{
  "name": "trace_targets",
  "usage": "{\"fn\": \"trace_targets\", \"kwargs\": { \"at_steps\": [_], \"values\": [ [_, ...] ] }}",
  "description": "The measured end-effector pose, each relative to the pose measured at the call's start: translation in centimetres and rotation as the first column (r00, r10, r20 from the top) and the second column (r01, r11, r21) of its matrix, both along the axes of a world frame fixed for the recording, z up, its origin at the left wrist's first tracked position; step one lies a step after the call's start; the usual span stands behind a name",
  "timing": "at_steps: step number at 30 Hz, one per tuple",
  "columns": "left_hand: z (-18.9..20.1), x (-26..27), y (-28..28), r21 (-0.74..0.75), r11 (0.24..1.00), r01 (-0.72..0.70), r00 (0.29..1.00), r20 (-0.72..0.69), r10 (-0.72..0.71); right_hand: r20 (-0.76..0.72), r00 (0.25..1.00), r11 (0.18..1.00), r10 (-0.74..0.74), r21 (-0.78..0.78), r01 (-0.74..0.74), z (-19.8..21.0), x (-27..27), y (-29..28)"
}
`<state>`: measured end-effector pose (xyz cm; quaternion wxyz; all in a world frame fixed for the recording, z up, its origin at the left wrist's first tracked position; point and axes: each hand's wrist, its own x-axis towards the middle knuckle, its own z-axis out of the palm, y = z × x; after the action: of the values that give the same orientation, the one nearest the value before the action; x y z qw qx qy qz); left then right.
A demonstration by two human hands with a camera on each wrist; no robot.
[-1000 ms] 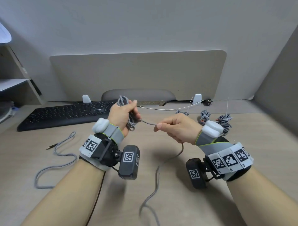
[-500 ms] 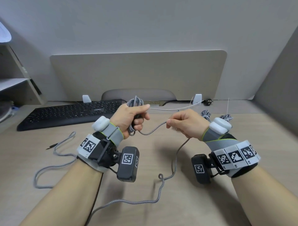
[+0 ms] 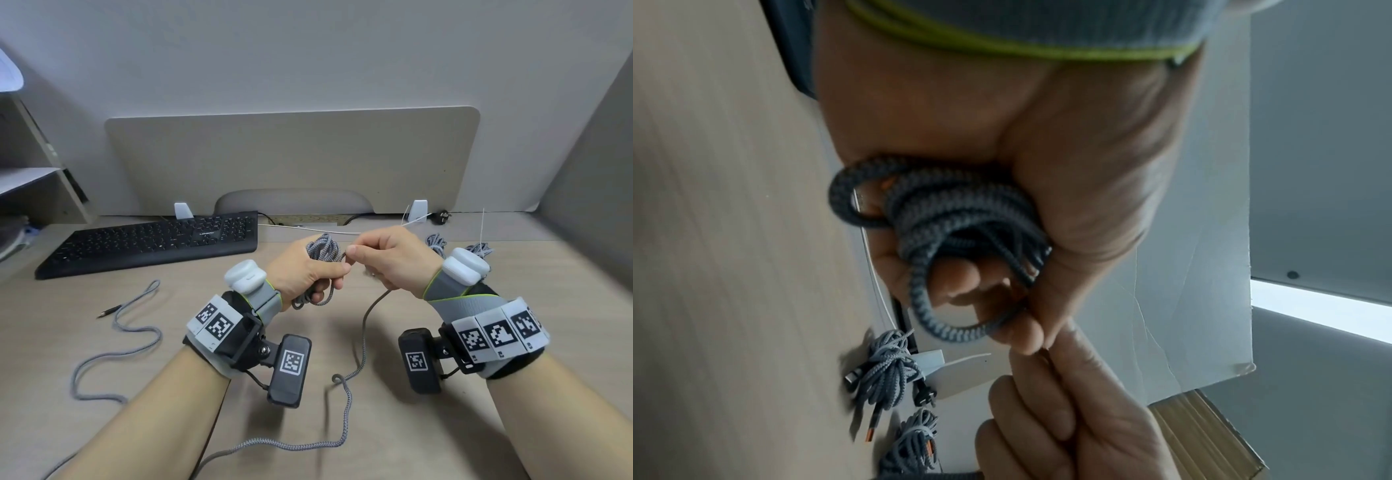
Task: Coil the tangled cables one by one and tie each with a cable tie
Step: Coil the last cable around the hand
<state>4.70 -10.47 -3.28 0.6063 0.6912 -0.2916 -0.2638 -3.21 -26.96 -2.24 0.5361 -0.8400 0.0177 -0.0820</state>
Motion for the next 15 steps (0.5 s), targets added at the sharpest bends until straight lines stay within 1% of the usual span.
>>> {"fn": "trace_targets", "kwargs": {
  "at_steps": [4,7,9,12,13,15],
  "values": [
    [-0.6,0.0,-0.3,-0.010,1.000,-0.004,1.000,-0.004,0.004,-0.007,0.999,0.999,-0.035,-0.008,0.035,0.0,0.1,0.2],
    [-0.6,0.4,-0.2,-0.023,0.999,-0.036,0.999,0.005,0.036,-0.017,0.999,0.999,-0.034,0.040,0.034,0.2,0.0,0.4],
    [-0.4,1.1,0.1,-0.065,0.991,-0.115,0.993,0.004,0.116,-0.018,0.999,0.997,-0.034,0.065,0.035,0.5,-0.3,0.3],
    [0.1,2.5,0.9,-0.184,0.935,-0.304,0.952,-0.109,0.287,-0.020,0.999,0.997,-0.033,0.068,0.035,1.0,-0.7,-0.1],
    [0.2,3.0,1.1,-0.215,0.914,-0.344,0.937,-0.140,0.320,-0.021,0.999,0.997,-0.030,0.076,0.031,1.1,-0.7,-0.2],
    [0.3,3.4,1.4,-0.247,0.897,-0.367,0.928,-0.164,0.335,-0.021,0.999,0.997,-0.028,0.076,0.030,1.2,-0.7,-0.3]
  ]
}}
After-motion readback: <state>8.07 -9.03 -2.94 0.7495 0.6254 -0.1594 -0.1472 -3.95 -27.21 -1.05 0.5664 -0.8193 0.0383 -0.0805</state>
